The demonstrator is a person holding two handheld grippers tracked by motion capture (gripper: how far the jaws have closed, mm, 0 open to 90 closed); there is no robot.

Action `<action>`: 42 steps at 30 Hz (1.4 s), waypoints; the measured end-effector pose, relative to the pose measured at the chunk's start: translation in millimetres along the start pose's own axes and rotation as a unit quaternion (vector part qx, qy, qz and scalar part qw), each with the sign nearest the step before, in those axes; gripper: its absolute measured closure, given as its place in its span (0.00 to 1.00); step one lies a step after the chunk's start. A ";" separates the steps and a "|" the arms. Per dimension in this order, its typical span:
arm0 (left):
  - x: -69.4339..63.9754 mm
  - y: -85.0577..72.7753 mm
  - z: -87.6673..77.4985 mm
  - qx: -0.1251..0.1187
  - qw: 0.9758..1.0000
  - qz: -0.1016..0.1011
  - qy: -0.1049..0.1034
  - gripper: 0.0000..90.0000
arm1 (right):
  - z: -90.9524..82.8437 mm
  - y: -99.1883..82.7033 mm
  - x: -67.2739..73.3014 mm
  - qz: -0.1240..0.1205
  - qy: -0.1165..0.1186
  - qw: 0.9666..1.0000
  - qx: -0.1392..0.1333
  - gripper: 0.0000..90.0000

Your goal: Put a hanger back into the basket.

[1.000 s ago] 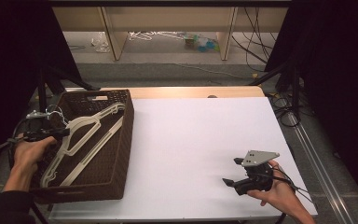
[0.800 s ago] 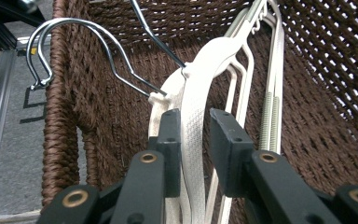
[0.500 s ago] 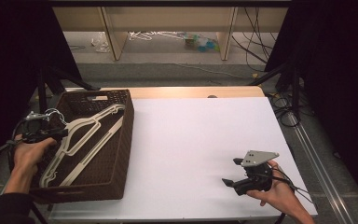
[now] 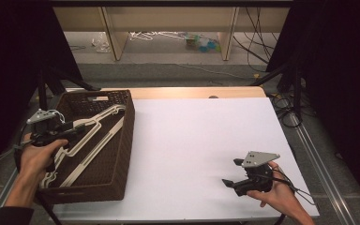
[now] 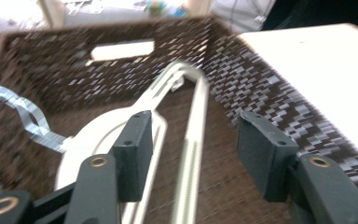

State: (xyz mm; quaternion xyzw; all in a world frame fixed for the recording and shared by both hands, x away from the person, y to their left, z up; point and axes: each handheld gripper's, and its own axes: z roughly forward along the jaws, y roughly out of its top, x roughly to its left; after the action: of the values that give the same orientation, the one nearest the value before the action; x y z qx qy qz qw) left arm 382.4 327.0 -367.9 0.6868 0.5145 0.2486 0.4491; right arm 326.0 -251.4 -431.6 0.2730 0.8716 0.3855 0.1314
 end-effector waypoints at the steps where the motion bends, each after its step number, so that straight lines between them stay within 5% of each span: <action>1: -6.2 1.4 -0.9 -0.008 1.000 0.001 -0.007 0.48 | 0.1 0.3 -0.5 -0.004 0.000 1.000 -0.002 0.21; 10: -56.0 5.0 -0.5 -0.041 0.996 0.032 -0.066 0.33 | -2.3 1.9 1.5 0.001 -0.008 1.000 -0.017 0.21; 16: -90.6 4.6 4.7 -0.044 0.990 0.077 -0.108 0.24 | -2.1 2.9 2.4 -0.004 -0.009 1.000 -0.029 0.20; 19: -106.6 2.7 6.4 -0.041 0.989 0.080 -0.114 0.18 | -2.6 3.0 3.3 -0.002 -0.011 0.999 -0.031 0.20; 22: -120.3 1.2 8.9 -0.044 0.985 0.112 -0.126 0.18 | -2.2 2.8 3.4 -0.003 -0.009 0.999 -0.037 0.20; 34: -177.4 -17.2 17.3 -0.040 0.976 0.129 -0.170 0.18 | -3.0 3.2 2.5 0.005 -0.017 0.998 -0.054 0.20; 39: -187.9 -24.3 19.3 -0.037 0.974 0.136 -0.179 0.18 | -2.9 2.8 4.1 0.004 -0.014 0.998 -0.056 0.20; 42: -188.8 -28.8 19.5 -0.044 0.974 0.128 -0.179 0.18 | -2.5 1.5 4.6 0.006 -0.018 0.998 -0.057 0.20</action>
State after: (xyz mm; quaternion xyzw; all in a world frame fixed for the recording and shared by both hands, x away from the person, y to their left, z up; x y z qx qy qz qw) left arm 318.6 146.4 -379.5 0.7600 0.3219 0.1994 0.5283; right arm 321.7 -249.4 -428.9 0.2769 0.8440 0.4306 0.1598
